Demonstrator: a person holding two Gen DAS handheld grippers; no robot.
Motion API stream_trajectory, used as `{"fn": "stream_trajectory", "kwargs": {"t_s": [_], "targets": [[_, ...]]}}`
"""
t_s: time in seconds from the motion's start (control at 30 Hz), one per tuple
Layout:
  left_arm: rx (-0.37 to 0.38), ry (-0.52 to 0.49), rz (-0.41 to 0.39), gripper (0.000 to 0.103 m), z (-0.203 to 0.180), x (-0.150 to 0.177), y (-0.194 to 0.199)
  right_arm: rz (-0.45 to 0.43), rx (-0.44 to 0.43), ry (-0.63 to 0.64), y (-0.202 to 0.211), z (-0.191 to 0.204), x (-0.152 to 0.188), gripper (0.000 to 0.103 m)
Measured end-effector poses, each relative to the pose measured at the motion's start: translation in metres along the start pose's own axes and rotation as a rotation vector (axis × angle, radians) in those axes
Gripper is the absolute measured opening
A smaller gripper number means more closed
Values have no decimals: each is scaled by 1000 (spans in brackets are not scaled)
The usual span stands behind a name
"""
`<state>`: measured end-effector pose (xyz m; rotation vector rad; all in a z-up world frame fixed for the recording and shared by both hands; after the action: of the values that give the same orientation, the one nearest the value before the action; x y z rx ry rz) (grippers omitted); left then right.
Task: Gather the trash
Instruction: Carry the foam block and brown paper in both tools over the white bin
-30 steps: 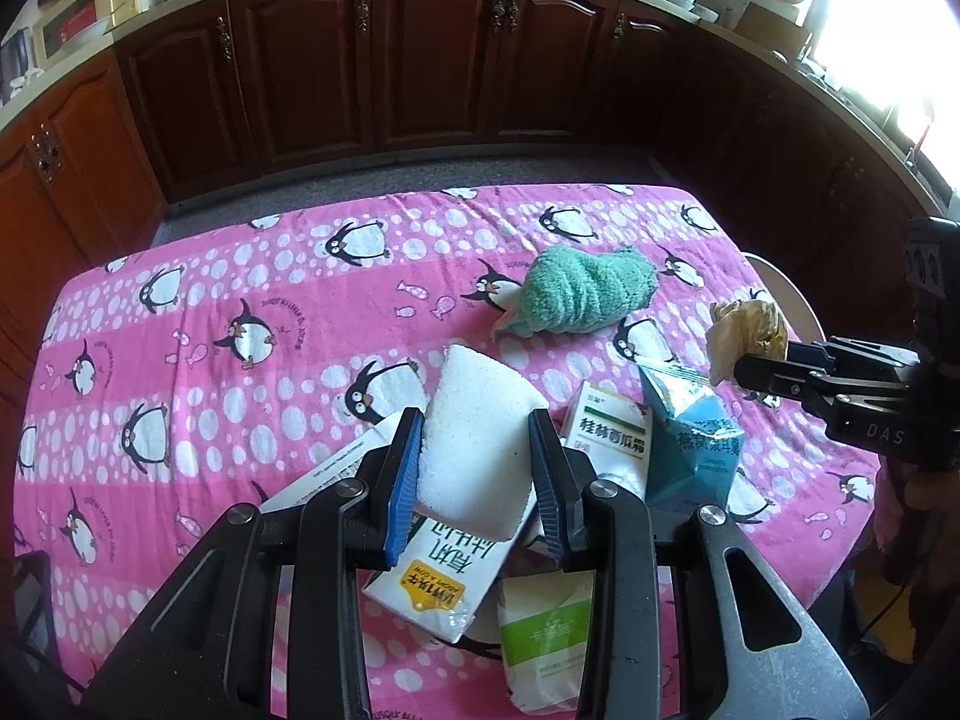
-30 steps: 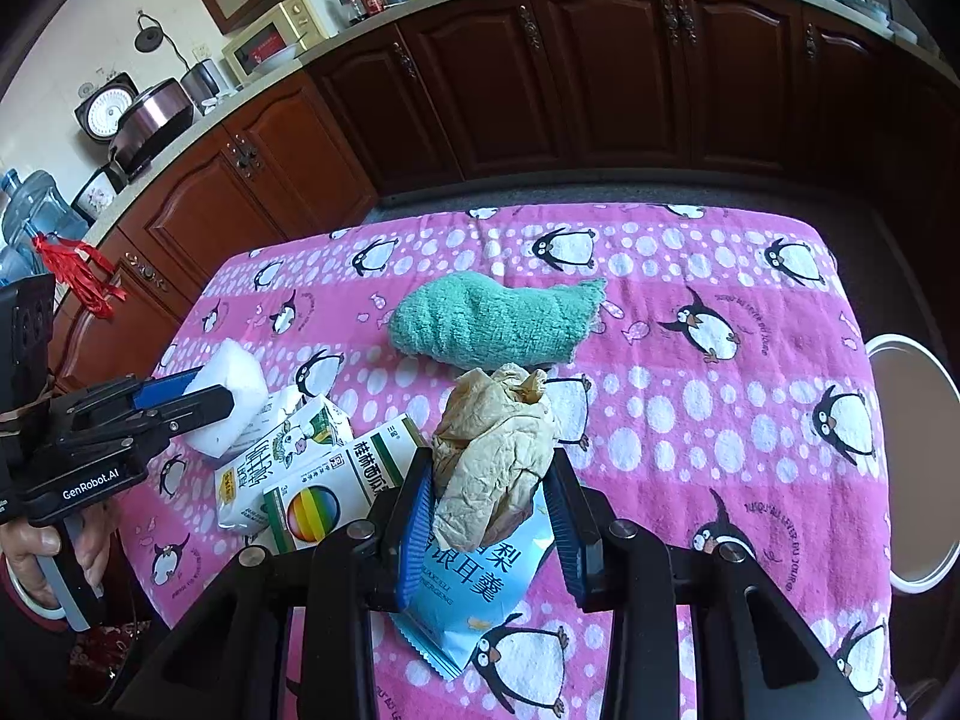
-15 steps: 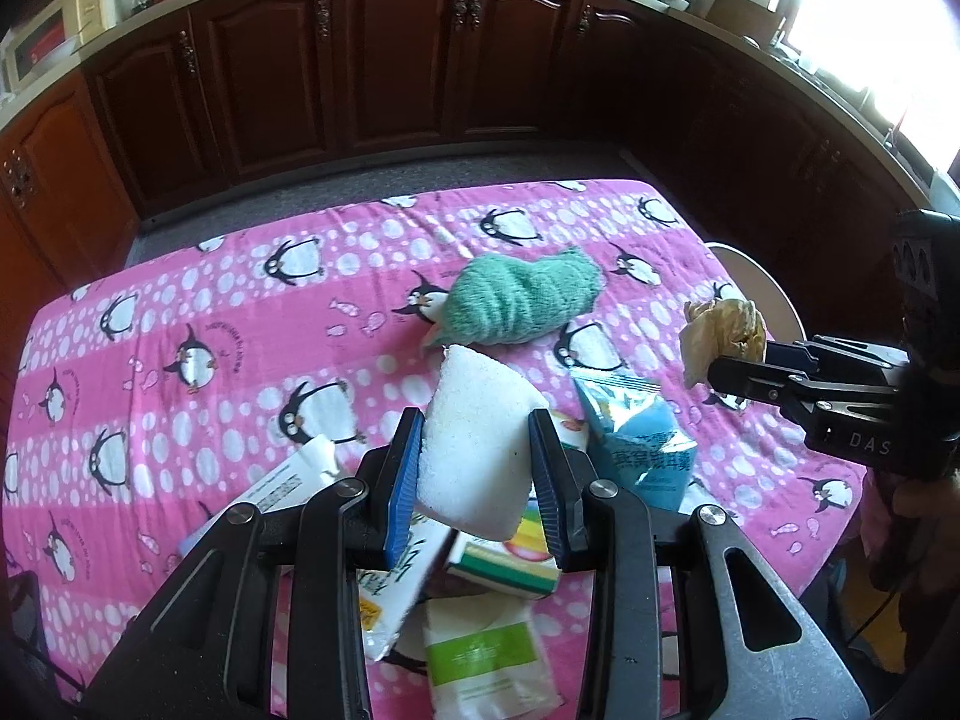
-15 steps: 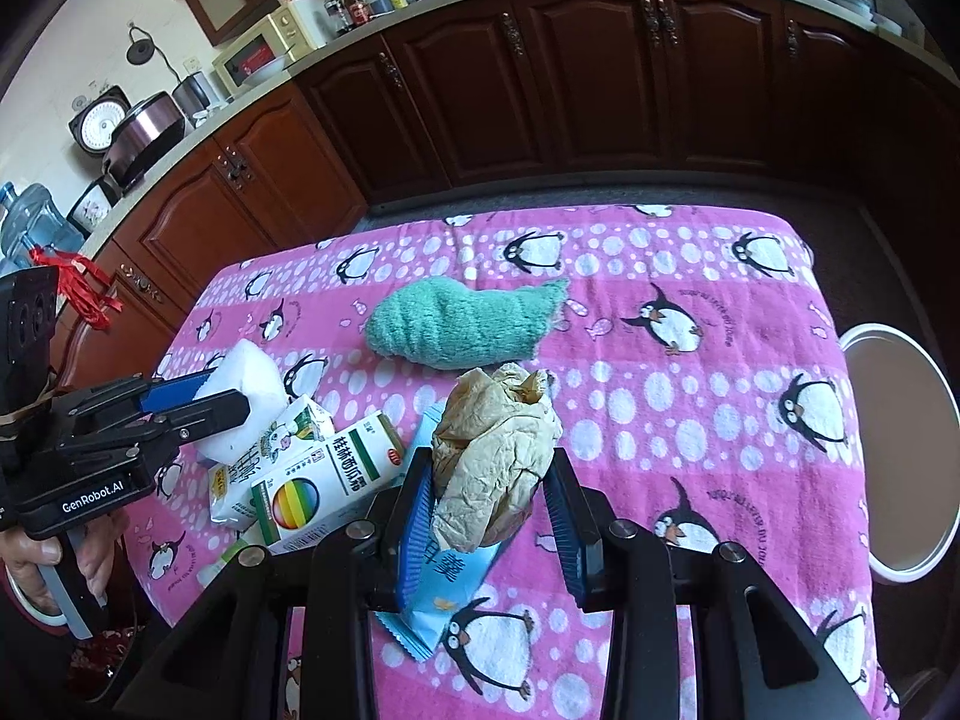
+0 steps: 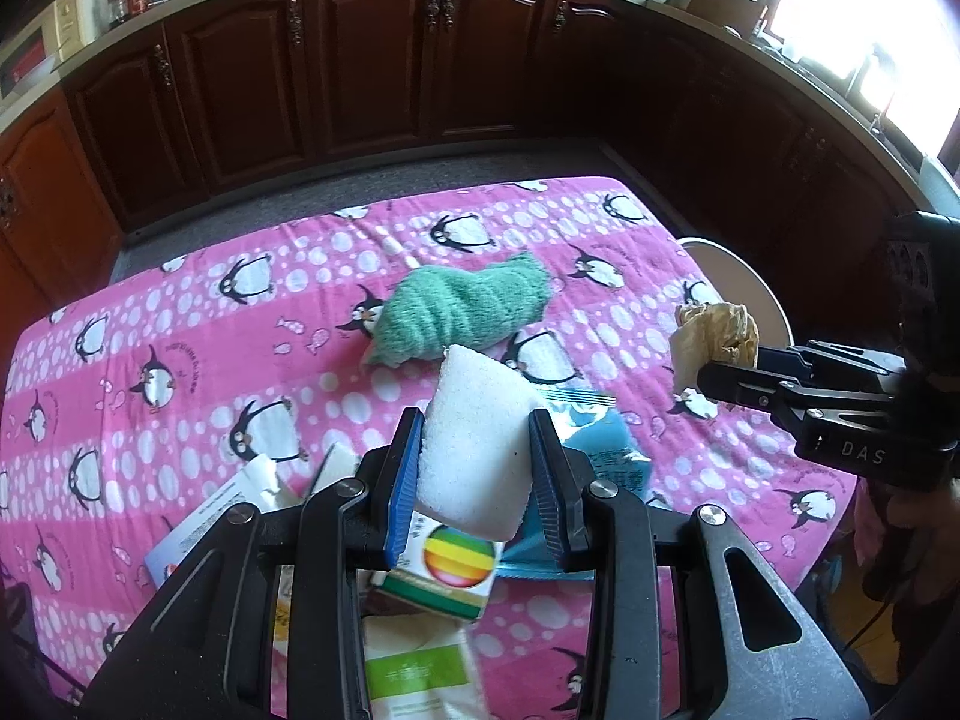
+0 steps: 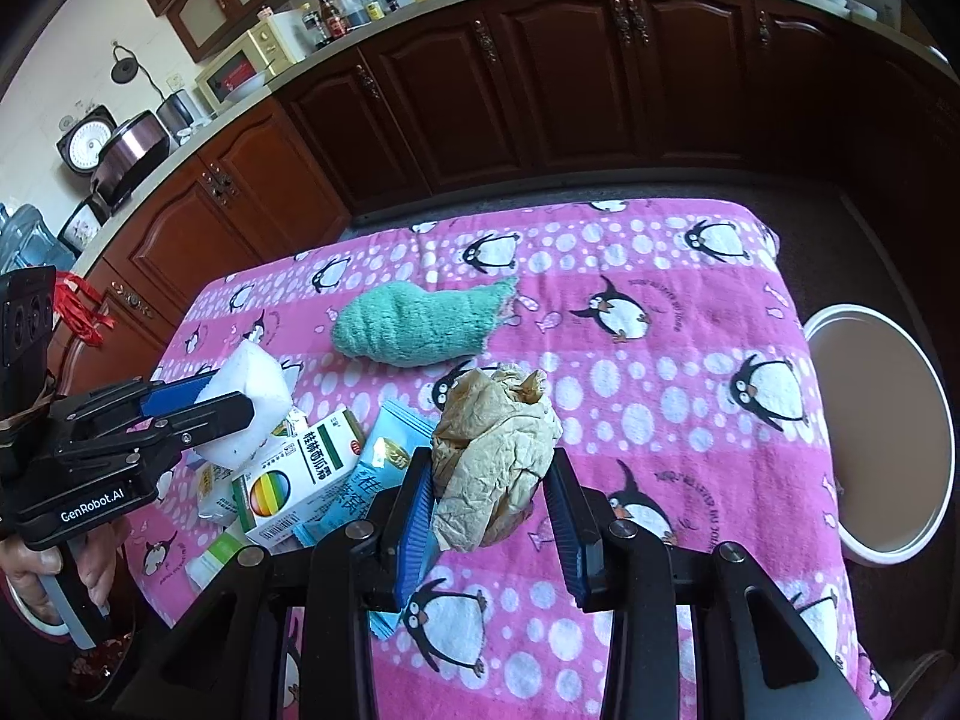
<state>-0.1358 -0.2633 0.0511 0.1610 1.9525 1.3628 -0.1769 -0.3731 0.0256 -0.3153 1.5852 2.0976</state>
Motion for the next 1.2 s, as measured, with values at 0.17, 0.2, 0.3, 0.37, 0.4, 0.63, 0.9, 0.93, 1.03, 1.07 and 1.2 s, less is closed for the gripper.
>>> {"fn": "stream_trajectory", "kwargs": {"t_s": [0.17, 0.2, 0.3, 0.37, 0.4, 0.63, 0.9, 0.93, 1.03, 1.07, 1.2], "targets": [[8, -25, 2, 33, -16, -3, -3, -6, 8, -18, 5, -12, 4, 35], [11, -28, 3, 33, -19, -4, -4, -6, 10, -20, 6, -13, 5, 35], [18, -41, 7, 33, -29, -6, -7, -9, 19, -33, 10, -22, 8, 35], [23, -51, 9, 33, -37, -7, -9, -11, 21, -41, 13, -29, 10, 35], [26, -55, 10, 32, -40, -7, -10, -13, 24, -46, 15, -32, 11, 35], [48, -94, 15, 33, -69, -15, -16, -23, 41, -76, 25, -52, 15, 35], [74, -140, 30, 33, -103, -21, -25, -34, 66, -115, 37, -79, 22, 35], [76, -145, 31, 33, -106, -22, -26, -35, 69, -121, 38, -82, 23, 35], [86, -165, 34, 33, -120, -26, -30, -37, 78, -139, 41, -95, 26, 35], [89, -173, 36, 33, -125, -26, -32, -37, 82, -147, 42, -100, 28, 35], [101, -190, 39, 33, -141, -31, -39, -39, 91, -169, 45, -114, 32, 35]]}}
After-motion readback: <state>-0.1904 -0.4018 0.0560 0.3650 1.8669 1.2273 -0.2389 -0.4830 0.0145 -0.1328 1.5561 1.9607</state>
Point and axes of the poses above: each gripper's, at about its wrist camera, not at the fingertips, and y roughly against the way its jaws point, z to its left, x to its underside, the point moved 9 cm from there along -y, roughly the way its jaws point, and after that the axes turned 5 degrees about z, right-handed, at the moved point
